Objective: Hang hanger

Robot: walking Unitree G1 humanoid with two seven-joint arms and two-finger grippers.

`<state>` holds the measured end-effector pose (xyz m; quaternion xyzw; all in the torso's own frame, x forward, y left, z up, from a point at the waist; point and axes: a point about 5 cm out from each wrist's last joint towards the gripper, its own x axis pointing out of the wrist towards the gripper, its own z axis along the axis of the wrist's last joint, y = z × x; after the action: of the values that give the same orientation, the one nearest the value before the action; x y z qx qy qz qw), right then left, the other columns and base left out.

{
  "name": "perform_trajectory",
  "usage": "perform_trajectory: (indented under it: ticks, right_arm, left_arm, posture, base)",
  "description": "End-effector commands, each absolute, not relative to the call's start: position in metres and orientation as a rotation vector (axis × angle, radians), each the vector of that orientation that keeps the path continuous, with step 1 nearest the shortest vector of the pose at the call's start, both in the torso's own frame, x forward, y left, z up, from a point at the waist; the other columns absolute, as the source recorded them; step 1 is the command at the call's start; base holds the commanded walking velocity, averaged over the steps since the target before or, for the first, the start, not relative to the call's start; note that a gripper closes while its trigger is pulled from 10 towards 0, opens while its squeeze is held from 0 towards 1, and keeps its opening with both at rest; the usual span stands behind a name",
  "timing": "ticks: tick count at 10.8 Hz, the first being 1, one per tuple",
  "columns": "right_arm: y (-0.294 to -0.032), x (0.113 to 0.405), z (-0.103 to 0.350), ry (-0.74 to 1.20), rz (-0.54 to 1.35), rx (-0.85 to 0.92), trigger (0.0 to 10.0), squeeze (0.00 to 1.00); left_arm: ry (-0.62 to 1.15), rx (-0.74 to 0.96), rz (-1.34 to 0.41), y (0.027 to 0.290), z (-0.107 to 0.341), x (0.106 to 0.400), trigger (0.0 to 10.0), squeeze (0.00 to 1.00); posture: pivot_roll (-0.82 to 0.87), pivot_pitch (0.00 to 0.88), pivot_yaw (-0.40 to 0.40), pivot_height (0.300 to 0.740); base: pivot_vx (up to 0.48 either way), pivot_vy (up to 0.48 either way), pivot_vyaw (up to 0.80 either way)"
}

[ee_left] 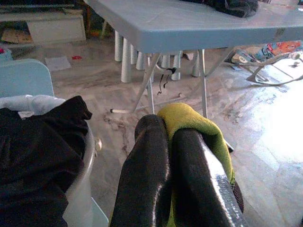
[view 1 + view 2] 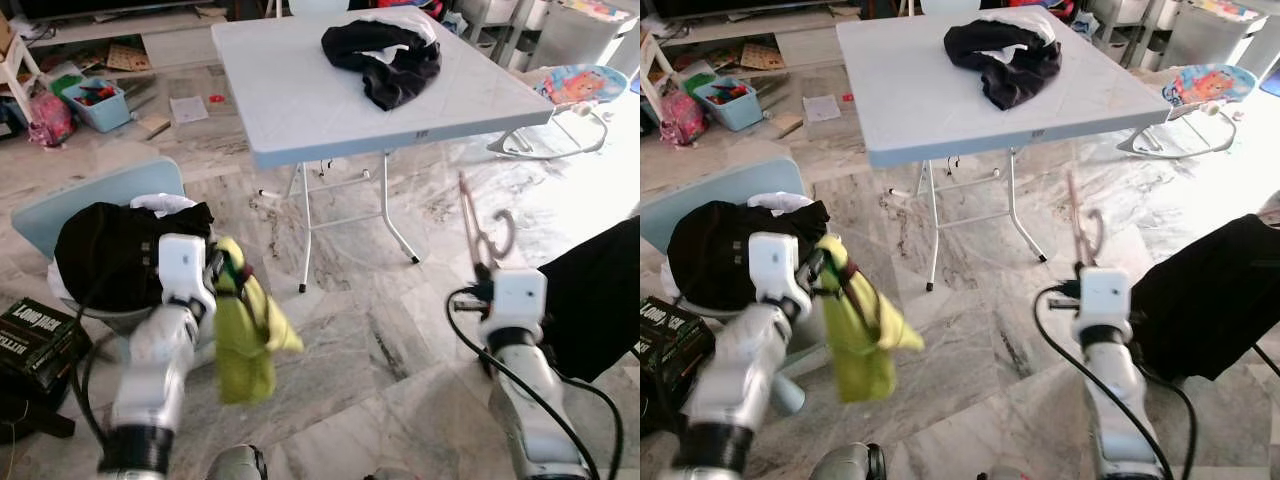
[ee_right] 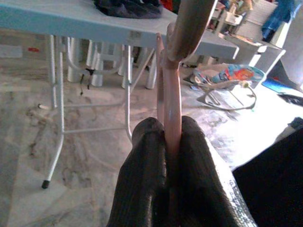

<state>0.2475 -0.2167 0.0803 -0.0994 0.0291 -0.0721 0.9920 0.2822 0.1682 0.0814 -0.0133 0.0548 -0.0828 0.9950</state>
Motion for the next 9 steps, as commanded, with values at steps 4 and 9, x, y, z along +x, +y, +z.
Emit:
perform_trajectory:
  ticks: [4, 9]
  right_arm:
    - [-0.228, 0.241, 0.076, 0.097, -0.154, -0.160, 10.0, 0.00]
    - [-0.226, 0.253, 0.078, 0.112, -0.162, -0.106, 10.0, 0.00]
  left_arm:
    - [0.053, -0.037, -0.164, 0.170, 0.089, 0.274, 10.0, 0.00]
    - [-0.042, -0.077, -0.195, 0.156, 0.118, 0.295, 10.0, 0.00]
  posture:
    - [-0.08, 0.000, 0.010, 0.740]
    - [-0.10, 0.000, 0.025, 0.740]
  base:
    - [0.085, 0.000, 0.00]
    - [0.467, 0.000, 0.00]
